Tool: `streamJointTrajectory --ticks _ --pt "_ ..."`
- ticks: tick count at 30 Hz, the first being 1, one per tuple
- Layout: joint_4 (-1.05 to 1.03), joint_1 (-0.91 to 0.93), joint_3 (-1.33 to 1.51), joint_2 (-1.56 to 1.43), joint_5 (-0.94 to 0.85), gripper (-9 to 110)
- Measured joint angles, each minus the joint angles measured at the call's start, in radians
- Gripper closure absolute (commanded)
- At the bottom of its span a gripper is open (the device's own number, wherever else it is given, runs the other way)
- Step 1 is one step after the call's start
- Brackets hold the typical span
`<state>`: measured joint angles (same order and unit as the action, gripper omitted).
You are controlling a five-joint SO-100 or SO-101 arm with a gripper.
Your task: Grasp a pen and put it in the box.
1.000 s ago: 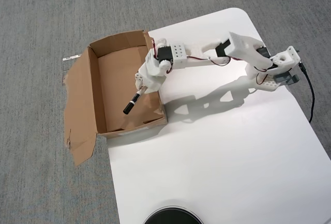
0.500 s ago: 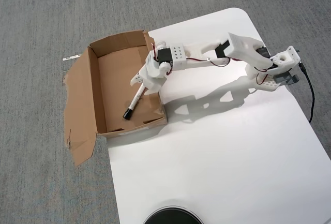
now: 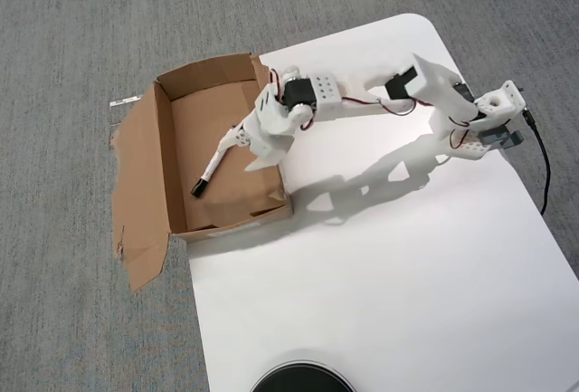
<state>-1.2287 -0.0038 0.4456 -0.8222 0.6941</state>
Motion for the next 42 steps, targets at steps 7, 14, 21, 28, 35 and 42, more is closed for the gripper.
streamJointTrajectory --ticks 7,14,21,28,35,42 --pt "0.0 0.0 -0.003 -0.071 -0.002 80" --pt "0.0 -0.018 0.0 -0.307 -0.005 80" --pt "-0.002 -0.031 0.0 -0.543 0.055 80" --pt "-0.003 -0.026 0.0 -0.612 0.348 80" --pt "-0.003 -0.031 0.0 -0.664 0.736 80" --pt "-0.003 -0.031 0.0 -0.726 1.301 81"
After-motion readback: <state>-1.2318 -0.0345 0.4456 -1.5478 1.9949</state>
